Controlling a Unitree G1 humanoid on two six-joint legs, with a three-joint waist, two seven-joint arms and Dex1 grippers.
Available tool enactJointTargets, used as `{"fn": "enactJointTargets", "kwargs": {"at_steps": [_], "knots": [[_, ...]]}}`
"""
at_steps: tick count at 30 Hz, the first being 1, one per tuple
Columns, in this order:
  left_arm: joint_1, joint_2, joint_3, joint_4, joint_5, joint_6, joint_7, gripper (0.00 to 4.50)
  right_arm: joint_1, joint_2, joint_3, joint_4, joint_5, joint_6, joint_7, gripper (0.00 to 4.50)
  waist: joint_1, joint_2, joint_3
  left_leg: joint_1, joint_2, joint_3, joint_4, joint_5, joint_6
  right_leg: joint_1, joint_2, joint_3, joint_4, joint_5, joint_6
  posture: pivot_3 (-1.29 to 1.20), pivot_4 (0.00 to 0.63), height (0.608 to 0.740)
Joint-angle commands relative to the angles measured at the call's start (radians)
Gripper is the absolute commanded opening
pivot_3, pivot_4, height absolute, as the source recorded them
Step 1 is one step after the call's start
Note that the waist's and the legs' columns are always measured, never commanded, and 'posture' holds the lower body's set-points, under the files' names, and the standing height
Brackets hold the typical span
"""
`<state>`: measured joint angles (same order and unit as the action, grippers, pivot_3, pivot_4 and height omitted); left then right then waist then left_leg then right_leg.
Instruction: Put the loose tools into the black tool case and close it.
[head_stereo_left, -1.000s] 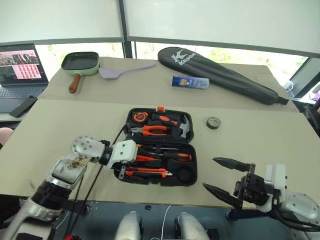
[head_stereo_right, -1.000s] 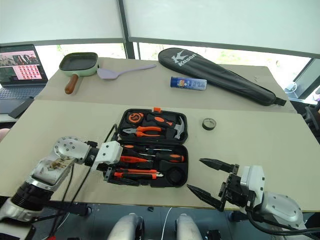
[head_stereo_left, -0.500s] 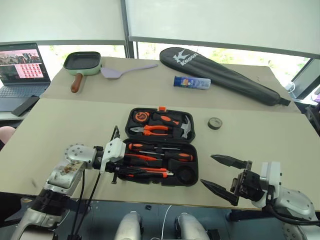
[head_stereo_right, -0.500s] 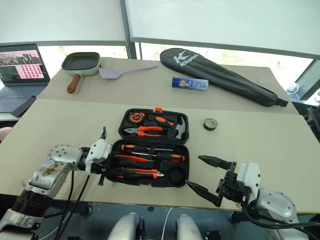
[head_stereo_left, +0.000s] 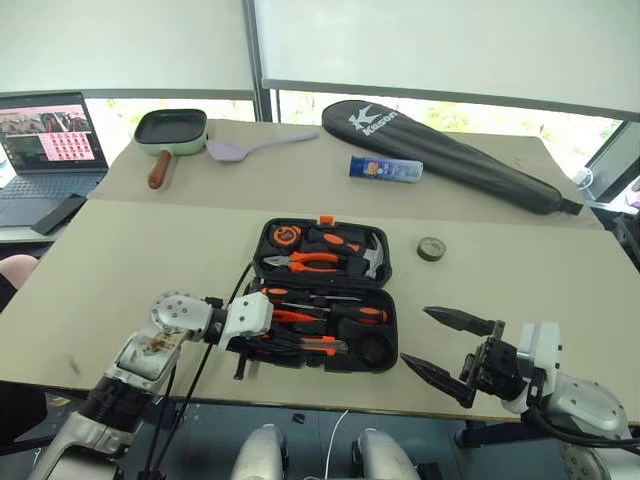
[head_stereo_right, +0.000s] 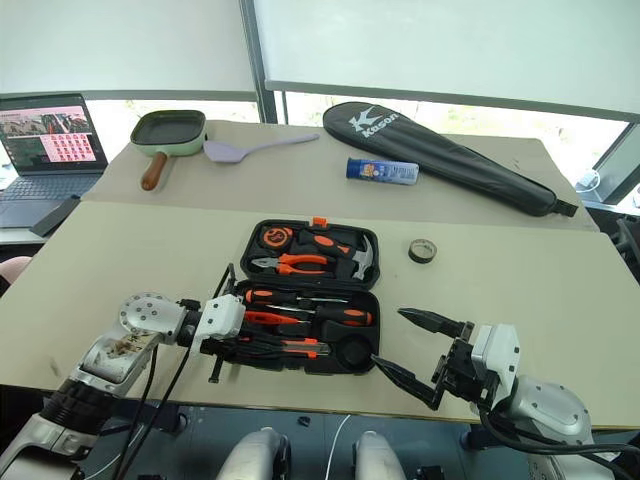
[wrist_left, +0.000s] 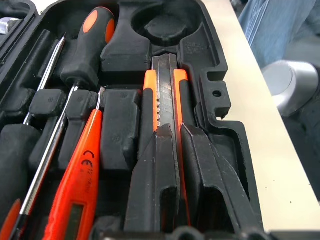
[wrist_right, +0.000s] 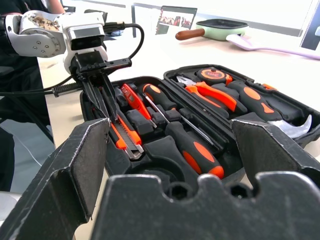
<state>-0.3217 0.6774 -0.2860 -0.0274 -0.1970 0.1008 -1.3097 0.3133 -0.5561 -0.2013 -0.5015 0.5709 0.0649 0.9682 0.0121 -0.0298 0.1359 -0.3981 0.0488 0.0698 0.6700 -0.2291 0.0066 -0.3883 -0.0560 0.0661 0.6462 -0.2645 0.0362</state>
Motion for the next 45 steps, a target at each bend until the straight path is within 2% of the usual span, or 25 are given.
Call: {"fn": "enactJointTargets", "kwargs": {"at_steps": [1, 4, 7, 12, 14, 17, 21, 23, 25, 27, 29, 31, 33, 35, 41, 45], "knots": [[0.028, -0.005, -0.037, 0.037, 0.053, 0.081, 0.048, 0.31, -0.011, -0.002, -0.002, -0.024, 0.001, -0.015, -0.011, 4.5, -0.001, 0.003, -0.002, 0.0, 0.0, 0.0, 0.0, 0.0, 0.0, 0.0, 0.0, 0.0, 0.0, 0.0, 0.0, 0.0, 0.15, 0.74], [0.034, -0.032, 0.028, 0.035, -0.022, 0.049, 0.056, 0.31, 0.001, -0.008, -0.019, -0.027, 0.012, -0.013, -0.012, 4.5, 0.0, 0.005, -0.004, 0.001, 0.0, 0.0, 0.0, 0.0, 0.0, 0.0, 0.0, 0.0, 0.0, 0.0, 0.0, 0.0, 0.15, 0.74], [0.047, -0.052, 0.163, 0.007, -0.153, 0.052, 0.07, 0.93, 0.043, -0.026, -0.063, -0.035, 0.038, -0.002, 0.002, 4.5, -0.002, 0.004, -0.003, 0.0, 0.0, 0.0, 0.0, 0.0, 0.0, -0.001, 0.0, 0.0, 0.0, 0.0, 0.0, 0.0, 0.15, 0.74], [0.076, -0.014, 0.344, -0.016, -0.242, 0.033, 0.106, 2.66, 0.086, 0.011, -0.143, 0.007, -0.006, -0.077, -0.047, 4.5, -0.004, 0.002, -0.001, -0.004, 0.001, -0.002, 0.0, 0.0, 0.0, -0.005, 0.001, 0.0, 0.0, 0.0, -0.001, 0.0, 0.15, 0.74], [0.099, 0.007, 0.408, -0.031, -0.287, 0.093, 0.127, 3.4, 0.119, 0.023, -0.172, 0.058, -0.056, -0.136, -0.045, 4.5, -0.004, 0.002, -0.001, -0.004, 0.001, -0.003, 0.0, 0.0, 0.0, -0.004, 0.0, 0.0, 0.0, 0.0, 0.0, 0.0, 0.15, 0.74], [0.203, 0.018, 0.511, -0.062, -0.351, 0.131, 0.151, 4.46, 0.139, 0.051, -0.237, 0.182, -0.164, -0.26, -0.103, 4.5, -0.007, 0.002, -0.001, -0.004, 0.0, -0.002, -0.001, 0.0, 0.0, -0.004, -0.001, 0.0, 0.0, -0.001, 0.001, 0.0, 0.15, 0.74], [0.276, 0.014, 0.551, -0.109, -0.412, 0.145, 0.13, 4.46, 0.121, 0.077, -0.28, 0.264, -0.215, -0.282, -0.2, 4.5, -0.015, 0.002, 0.0, -0.004, 0.001, -0.003, -0.002, -0.001, 0.001, -0.005, -0.003, 0.001, -0.001, -0.002, 0.001, 0.0, 0.15, 0.74], [0.278, 0.019, 0.543, -0.123, -0.432, 0.158, 0.114, 4.46, 0.072, 0.066, -0.281, 0.237, -0.149, -0.168, -0.25, 4.5, -0.014, 0.002, 0.0, -0.004, 0.001, -0.003, -0.002, 0.0, 0.001, -0.005, -0.003, 0.0, -0.001, -0.002, 0.001, 0.0, 0.15, 0.74], [0.251, 0.008, 0.542, -0.123, -0.436, 0.153, 0.128, 4.46, -0.017, -0.002, -0.278, 0.21, -0.11, 0.019, -0.316, 4.5, -0.018, 0.002, 0.0, -0.003, 0.001, -0.003, -0.002, 0.0, 0.001, -0.005, -0.003, 0.001, -0.001, -0.002, -0.001, 0.0, 0.15, 0.74], [0.19, -0.004, 0.545, -0.108, -0.446, 0.175, 0.166, 4.46, -0.193, -0.143, -0.215, 0.24, -0.115, 0.191, -0.291, 4.5, -0.026, 0.005, 0.002, -0.002, 0.001, -0.002, -0.002, 0.0, 0.001, -0.005, -0.004, 0.003, 0.0, -0.002, -0.004, 0.0, 0.15, 0.74], [0.149, -0.005, 0.54, -0.08, -0.436, 0.172, 0.174, 4.46, -0.329, -0.239, -0.141, 0.276, -0.104, 0.299, -0.227, 4.5, -0.032, 0.005, 0.005, -0.002, 0.0, 0.0, -0.001, 0.001, 0.003, -0.006, -0.004, 0.007, -0.001, 0.0, -0.006, 0.0, 0.15, 0.74], [0.11, -0.003, 0.528, -0.048, -0.421, 0.163, 0.171, 4.46, -0.481, -0.351, 0.019, 0.352, -0.199, 0.396, -0.149, 4.5, -0.035, 0.004, 0.005, -0.001, -0.001, -0.001, -0.001, 0.002, 0.004, -0.005, -0.002, 0.005, -0.001, 0.003, -0.001, 0.0, 0.15, 0.74], [0.081, -0.005, 0.507, -0.04, -0.418, 0.158, 0.154, 4.46, -0.623, -0.425, 0.193, 0.442, -0.359, 0.357, -0.08, 4.5, -0.033, 0.003, 0.005, -0.001, 0.0, 0.0, -0.004, 0.002, 0.004, -0.005, 0.001, 0.004, -0.002, 0.002, -0.002, 0.0, 0.15, 0.74], [0.064, -0.01, 0.486, -0.056, -0.427, 0.177, 0.152, 4.46, -0.79, -0.395, 0.302, 0.568, -0.44, 0.319, -0.051, 4.5, -0.028, 0.001, 0.005, -0.004, 0.0, 0.001, -0.007, 0.002, 0.004, -0.01, 0.002, 0.002, -0.001, 0.001, -0.004, 0.0, 0.15, 0.74], [0.044, -0.023, 0.452, -0.073, -0.42, 0.193, 0.173, 4.46, -1.082, -0.266, 0.475, 0.885, -0.594, 0.209, 0.007, 4.5, -0.024, 0.001, 0.005, -0.028, -0.001, 0.001, -0.006, 0.002, 0.003, -0.035, 0.0, 0.003, 0.001, 0.002, -0.002, 0.0, 0.15, 0.74], [0.053, -0.023, 0.426, -0.084, -0.409, 0.197, 0.167, 4.46, -1.228, -0.165, 0.536, 1.14, -0.664, 0.182, 0.032, 4.5, -0.028, 0.001, 0.005, -0.031, -0.002, 0.002, -0.003, 0.002, 0.003, -0.035, -0.001, 0.003, 0.0, 0.003, -0.001, 0.0, 0.15, 0.74]]}}
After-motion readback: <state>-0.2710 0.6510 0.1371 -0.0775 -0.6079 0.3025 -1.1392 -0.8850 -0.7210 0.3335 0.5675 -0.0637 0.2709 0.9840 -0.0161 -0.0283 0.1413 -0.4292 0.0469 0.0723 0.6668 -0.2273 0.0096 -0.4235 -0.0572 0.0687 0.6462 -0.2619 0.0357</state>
